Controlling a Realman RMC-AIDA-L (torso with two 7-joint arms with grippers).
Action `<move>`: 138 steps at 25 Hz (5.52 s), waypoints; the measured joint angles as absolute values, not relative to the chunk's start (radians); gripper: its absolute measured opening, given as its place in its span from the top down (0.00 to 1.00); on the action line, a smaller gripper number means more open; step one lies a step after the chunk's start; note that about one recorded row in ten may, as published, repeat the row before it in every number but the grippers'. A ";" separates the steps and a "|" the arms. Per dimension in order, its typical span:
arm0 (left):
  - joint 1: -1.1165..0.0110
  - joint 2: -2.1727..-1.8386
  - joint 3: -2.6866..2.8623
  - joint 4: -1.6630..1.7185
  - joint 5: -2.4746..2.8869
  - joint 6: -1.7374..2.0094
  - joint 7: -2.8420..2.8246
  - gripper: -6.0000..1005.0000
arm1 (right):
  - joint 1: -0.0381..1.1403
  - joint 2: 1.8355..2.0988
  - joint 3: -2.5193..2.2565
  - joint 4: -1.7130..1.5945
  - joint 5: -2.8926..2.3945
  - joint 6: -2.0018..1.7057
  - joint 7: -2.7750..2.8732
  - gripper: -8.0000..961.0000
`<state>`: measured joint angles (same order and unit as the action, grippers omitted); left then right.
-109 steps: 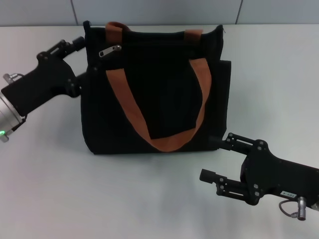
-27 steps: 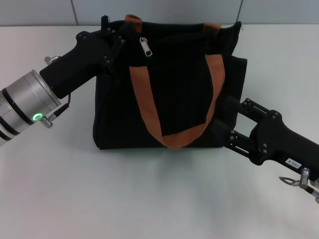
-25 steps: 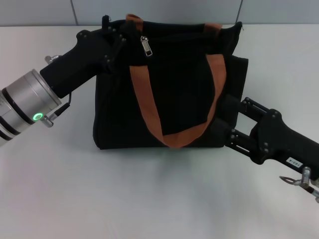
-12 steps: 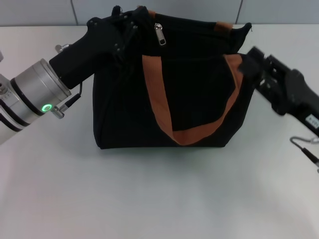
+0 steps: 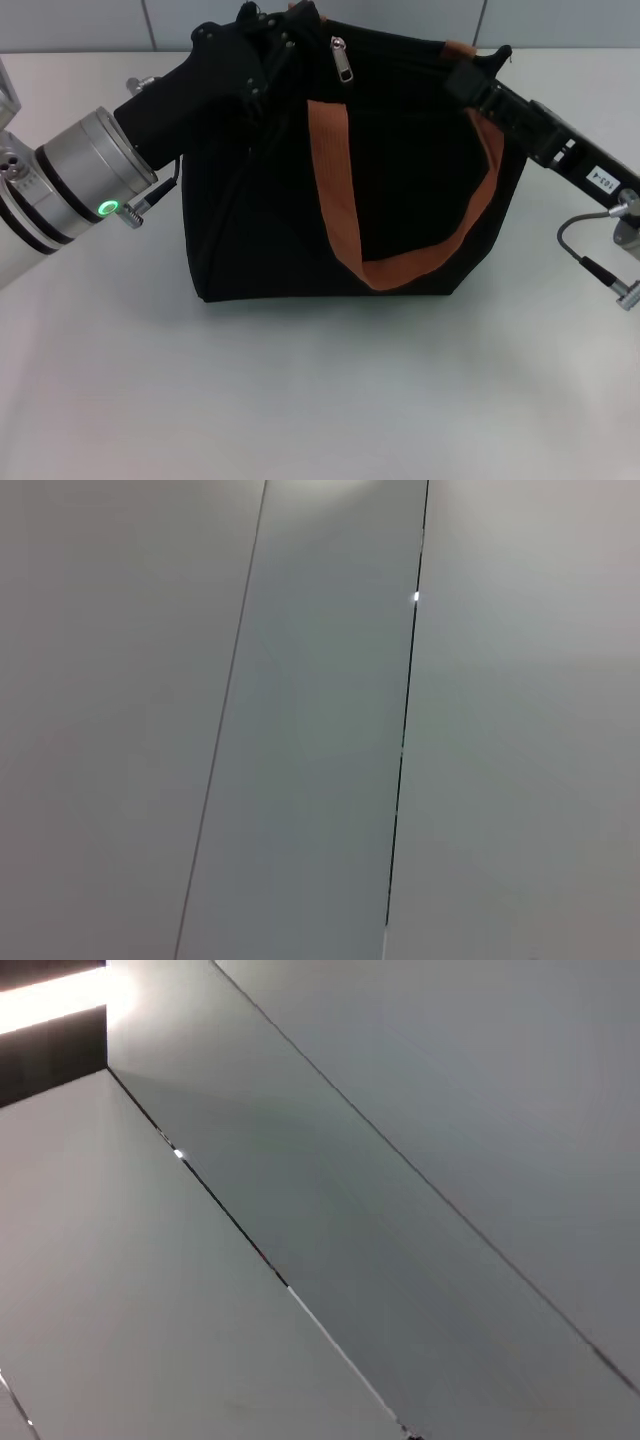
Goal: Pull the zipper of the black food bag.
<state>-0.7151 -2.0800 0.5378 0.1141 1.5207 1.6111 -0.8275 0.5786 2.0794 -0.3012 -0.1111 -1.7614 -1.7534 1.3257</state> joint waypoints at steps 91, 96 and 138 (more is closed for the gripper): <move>-0.748 -2.082 0.502 0.073 1.522 1.596 -0.801 0.97 | 0.594 2.081 -0.376 -0.156 -1.658 -1.546 1.360 1.00; -0.748 -2.082 0.500 0.074 1.521 1.594 -0.801 0.97 | 0.558 2.081 -0.340 -0.173 -1.658 -1.546 1.361 1.00; -0.422 -2.072 0.278 0.082 1.522 1.753 -0.697 0.37 | 0.384 2.085 -0.203 -0.075 -1.674 -1.788 0.902 0.13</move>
